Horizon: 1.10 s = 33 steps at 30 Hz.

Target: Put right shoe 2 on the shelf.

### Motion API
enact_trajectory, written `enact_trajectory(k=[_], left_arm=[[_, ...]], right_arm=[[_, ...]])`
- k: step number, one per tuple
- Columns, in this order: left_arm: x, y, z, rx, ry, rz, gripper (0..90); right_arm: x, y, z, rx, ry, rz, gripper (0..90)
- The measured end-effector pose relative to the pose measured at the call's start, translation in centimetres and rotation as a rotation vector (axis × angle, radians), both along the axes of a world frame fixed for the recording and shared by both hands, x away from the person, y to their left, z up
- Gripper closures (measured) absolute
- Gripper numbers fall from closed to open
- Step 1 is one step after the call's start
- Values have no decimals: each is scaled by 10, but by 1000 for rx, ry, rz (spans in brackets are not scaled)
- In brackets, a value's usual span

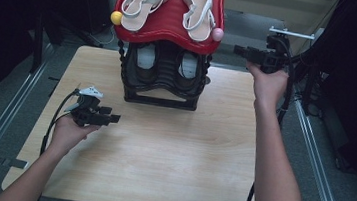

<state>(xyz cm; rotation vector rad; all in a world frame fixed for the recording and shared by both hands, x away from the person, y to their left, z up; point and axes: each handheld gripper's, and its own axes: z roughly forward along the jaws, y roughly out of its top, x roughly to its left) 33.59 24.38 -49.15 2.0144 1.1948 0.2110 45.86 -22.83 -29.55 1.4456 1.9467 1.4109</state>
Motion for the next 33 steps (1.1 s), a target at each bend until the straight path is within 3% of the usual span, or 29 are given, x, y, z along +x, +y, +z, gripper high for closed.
enact_trajectory(k=[22,27,33], left_arm=[[0,2,1,1,1,2,457],[1,4,2,-28,15,9,450],[1,3,1,-20,10,9,449]], right_arm=[[-19,5,-52,12,38,43,462],[-23,3,-66,7,63,49,463],[-30,3,-81,17,77,62,463]])
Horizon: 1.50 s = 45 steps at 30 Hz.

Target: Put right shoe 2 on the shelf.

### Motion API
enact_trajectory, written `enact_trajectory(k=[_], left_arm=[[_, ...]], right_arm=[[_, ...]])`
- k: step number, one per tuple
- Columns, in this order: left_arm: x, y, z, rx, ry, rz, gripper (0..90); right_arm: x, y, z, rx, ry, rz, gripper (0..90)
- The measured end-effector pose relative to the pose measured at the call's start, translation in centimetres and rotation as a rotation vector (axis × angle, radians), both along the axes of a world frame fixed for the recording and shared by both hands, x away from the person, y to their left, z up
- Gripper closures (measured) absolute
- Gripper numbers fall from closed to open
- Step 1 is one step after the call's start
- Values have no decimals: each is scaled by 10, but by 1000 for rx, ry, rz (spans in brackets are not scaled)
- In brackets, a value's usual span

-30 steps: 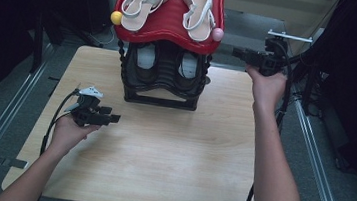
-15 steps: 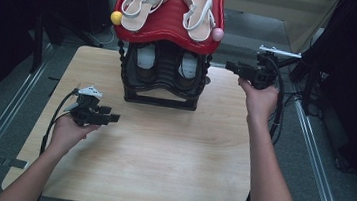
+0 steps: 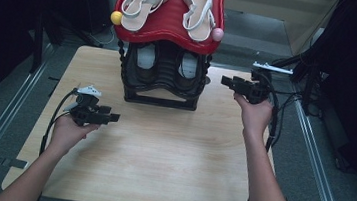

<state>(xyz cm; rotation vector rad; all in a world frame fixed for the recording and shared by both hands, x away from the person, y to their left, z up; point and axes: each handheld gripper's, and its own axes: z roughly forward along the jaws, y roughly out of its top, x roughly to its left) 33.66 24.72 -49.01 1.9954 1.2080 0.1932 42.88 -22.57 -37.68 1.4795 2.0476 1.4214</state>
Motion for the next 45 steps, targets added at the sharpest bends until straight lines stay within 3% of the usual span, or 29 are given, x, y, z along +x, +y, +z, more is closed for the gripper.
enact_trajectory(k=[4,6,11,14,36,45], left_arm=[[0,0,0,1,1,-1,447],[0,0,0,6,-4,-1,447],[0,0,-1,10,-6,-3,444],[0,1,-1,-17,1,5,431],[1,2,-1,-19,-18,19,424],[1,2,-1,-22,-19,16,411]], right_arm=[[-6,1,-10,-1,7,8,461],[-9,1,-15,-27,-2,6,461],[-15,0,-29,-17,6,13,462],[-20,0,-37,-12,21,17,462],[-53,-3,-80,15,52,32,462],[-59,-3,-94,25,38,28,463]])
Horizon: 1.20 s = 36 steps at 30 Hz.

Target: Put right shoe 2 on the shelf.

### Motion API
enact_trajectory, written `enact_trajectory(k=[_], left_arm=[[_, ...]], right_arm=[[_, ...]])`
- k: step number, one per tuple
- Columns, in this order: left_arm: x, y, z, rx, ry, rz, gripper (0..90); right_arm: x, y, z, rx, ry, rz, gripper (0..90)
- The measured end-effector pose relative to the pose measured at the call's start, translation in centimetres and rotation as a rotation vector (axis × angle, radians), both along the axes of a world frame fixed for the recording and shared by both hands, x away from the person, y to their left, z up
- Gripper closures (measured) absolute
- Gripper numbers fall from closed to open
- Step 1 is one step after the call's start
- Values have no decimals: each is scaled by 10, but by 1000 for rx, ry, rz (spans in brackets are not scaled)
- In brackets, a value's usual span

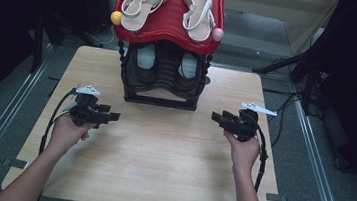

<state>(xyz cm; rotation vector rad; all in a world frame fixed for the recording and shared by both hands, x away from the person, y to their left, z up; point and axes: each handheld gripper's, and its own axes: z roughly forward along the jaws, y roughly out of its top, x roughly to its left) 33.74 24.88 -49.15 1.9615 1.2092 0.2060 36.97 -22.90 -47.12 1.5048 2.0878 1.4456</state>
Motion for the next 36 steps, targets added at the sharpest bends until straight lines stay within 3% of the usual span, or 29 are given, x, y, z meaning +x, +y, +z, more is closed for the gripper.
enact_trajectory(k=[15,36], left_arm=[[1,-3,-3,6,-1,-10,381],[3,-6,-5,15,15,-18,349]], right_arm=[[-9,4,-20,-47,20,13,460],[-5,9,-28,-64,47,38,457]])
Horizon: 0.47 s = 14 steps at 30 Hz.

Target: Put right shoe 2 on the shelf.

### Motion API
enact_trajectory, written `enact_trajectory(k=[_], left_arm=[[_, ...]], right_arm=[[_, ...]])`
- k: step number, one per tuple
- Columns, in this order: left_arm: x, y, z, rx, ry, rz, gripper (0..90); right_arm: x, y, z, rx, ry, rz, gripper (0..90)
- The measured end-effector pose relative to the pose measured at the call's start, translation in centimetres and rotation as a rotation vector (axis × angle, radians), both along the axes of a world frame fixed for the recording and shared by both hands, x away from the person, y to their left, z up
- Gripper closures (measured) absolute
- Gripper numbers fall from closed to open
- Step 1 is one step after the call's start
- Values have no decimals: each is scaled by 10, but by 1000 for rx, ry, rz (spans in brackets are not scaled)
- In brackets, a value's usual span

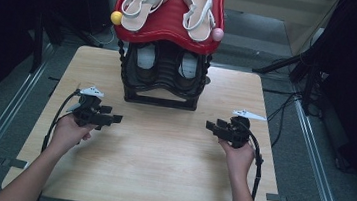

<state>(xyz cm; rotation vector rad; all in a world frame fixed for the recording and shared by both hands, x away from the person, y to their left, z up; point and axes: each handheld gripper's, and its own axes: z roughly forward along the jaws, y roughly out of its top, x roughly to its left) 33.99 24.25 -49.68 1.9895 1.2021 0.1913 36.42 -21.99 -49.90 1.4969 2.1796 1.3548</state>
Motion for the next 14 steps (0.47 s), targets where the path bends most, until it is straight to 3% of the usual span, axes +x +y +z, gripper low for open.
enact_trajectory(k=[9,14], left_arm=[[1,-4,-4,2,27,-23,299],[1,-15,-10,40,4,-46,268]], right_arm=[[0,0,-1,-3,6,2,449],[0,1,-2,-24,8,-1,386]])
